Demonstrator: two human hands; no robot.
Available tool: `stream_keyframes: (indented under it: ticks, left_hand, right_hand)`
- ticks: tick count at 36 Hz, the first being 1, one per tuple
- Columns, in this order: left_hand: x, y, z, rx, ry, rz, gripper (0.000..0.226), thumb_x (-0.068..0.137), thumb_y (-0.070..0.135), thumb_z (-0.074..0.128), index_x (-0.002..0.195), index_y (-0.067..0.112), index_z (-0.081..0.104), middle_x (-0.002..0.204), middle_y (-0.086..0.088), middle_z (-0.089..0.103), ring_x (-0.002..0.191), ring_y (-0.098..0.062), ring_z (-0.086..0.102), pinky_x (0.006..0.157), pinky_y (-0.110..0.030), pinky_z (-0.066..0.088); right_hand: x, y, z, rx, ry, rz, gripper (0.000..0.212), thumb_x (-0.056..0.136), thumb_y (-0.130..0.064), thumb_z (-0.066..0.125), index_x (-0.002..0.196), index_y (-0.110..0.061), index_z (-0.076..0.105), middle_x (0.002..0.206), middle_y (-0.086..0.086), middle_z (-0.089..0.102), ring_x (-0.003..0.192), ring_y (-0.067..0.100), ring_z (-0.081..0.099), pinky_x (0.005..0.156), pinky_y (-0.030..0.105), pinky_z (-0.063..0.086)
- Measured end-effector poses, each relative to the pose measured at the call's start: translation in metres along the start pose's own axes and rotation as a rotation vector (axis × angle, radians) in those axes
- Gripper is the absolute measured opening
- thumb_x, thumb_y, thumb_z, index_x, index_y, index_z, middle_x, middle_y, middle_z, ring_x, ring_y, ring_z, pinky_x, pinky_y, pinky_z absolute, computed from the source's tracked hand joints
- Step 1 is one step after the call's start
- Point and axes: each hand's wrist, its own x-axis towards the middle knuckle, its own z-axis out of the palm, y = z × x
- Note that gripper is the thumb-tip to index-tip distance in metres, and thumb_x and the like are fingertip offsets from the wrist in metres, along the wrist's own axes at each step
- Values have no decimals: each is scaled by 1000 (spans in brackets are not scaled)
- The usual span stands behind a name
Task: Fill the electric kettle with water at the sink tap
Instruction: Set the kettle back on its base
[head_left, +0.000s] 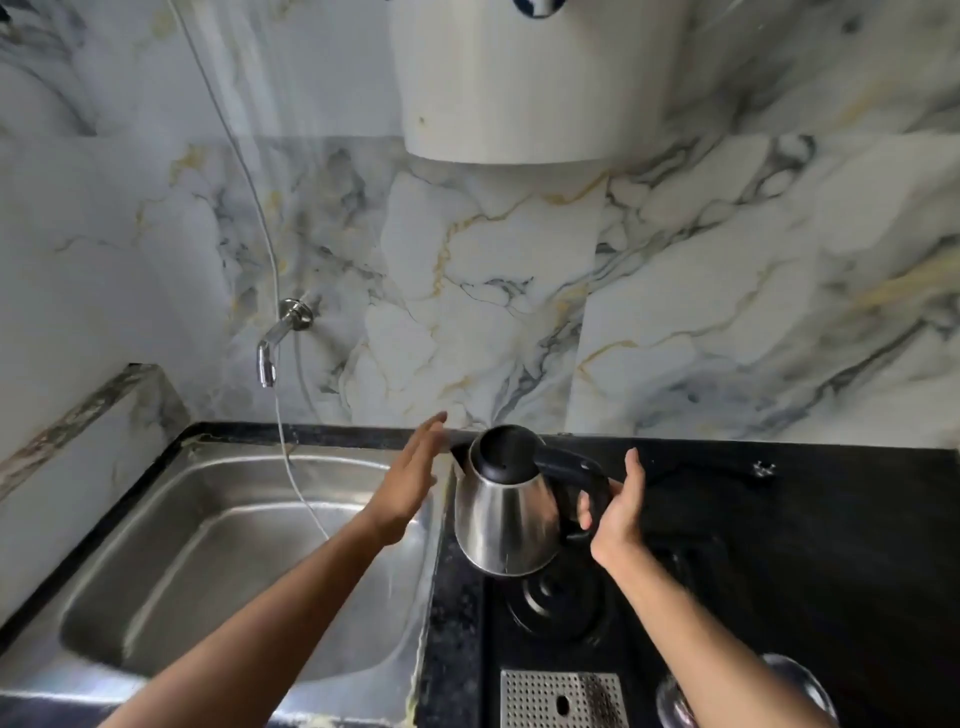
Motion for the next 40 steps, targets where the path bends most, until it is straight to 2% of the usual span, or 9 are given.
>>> stream_keyframes:
  ticks: [2, 5, 9, 12, 19, 28, 32, 36, 40]
  left_hand:
    - [0, -14, 13, -140, -46, -213, 81, 82, 81, 27, 140, 30, 50, 146, 1, 50, 134, -24, 46, 108, -51, 40]
    - [-3, -32, 32, -261, -131, -331, 100, 74, 91, 18, 140, 24, 53, 138, -3, 59, 125, -26, 55, 96, -50, 49]
    - [-9, -44, 62, -391, -127, -366, 95, 70, 93, 24, 132, 28, 55, 135, -2, 58, 124, -27, 56, 104, -58, 44]
    - [-15, -47, 76, -401, -120, -374, 94, 69, 92, 23, 132, 30, 54, 132, 0, 59, 124, -25, 55, 101, -53, 46]
    - [-26, -62, 82, -399, -72, -418, 99, 68, 91, 21, 134, 25, 54, 134, -4, 59, 124, -27, 56, 104, -59, 44]
    - [-32, -77, 78, -401, -9, -435, 90, 64, 95, 28, 119, 32, 62, 134, -2, 59, 120, -25, 59, 100, -60, 47]
    - [-34, -81, 78, -420, 3, -452, 89, 72, 90, 23, 122, 28, 62, 134, -4, 59, 120, -26, 60, 94, -57, 53]
    - [-33, -80, 80, -432, 15, -456, 88, 83, 84, 15, 127, 22, 61, 134, -7, 60, 122, -28, 58, 98, -62, 49]
    - [-35, -83, 82, -420, 1, -462, 91, 83, 83, 16, 133, 20, 57, 135, -8, 58, 121, -27, 58, 96, -58, 51]
  right_hand:
    - [1, -5, -20, 17, 6, 4, 79, 67, -86, 46, 41, -11, 46, 35, 6, 41, 30, 19, 28, 33, 27, 19]
    - [2, -7, -46, 17, 26, 9, 78, 65, -86, 48, 41, -12, 48, 36, 7, 42, 30, 19, 28, 33, 27, 19]
    - [3, -6, -73, 20, 45, 17, 72, 69, -80, 51, 44, -13, 55, 36, 6, 44, 31, 20, 30, 33, 27, 21]
    - [2, -2, -83, 17, 57, 31, 60, 71, -71, 55, 47, -16, 62, 36, 5, 45, 30, 18, 33, 31, 24, 21]
    - [0, 17, -93, 13, 38, 58, 40, 75, -45, 51, 46, -17, 57, 35, 2, 43, 29, 16, 32, 31, 22, 21]
    - [6, 33, -93, -11, 40, 124, 52, 85, -34, 36, 38, -19, 50, 35, 1, 44, 30, 14, 33, 32, 22, 24]
    - [8, 35, -95, -22, 43, 140, 48, 85, -34, 36, 41, -18, 49, 35, 1, 43, 30, 15, 31, 34, 24, 22]
    - [8, 34, -98, -29, 55, 159, 45, 87, -32, 35, 48, -14, 47, 36, 2, 43, 31, 15, 32, 34, 24, 23]
    - [4, 38, -100, -36, 49, 160, 41, 89, -29, 33, 55, -10, 45, 37, 2, 44, 32, 15, 34, 34, 23, 23]
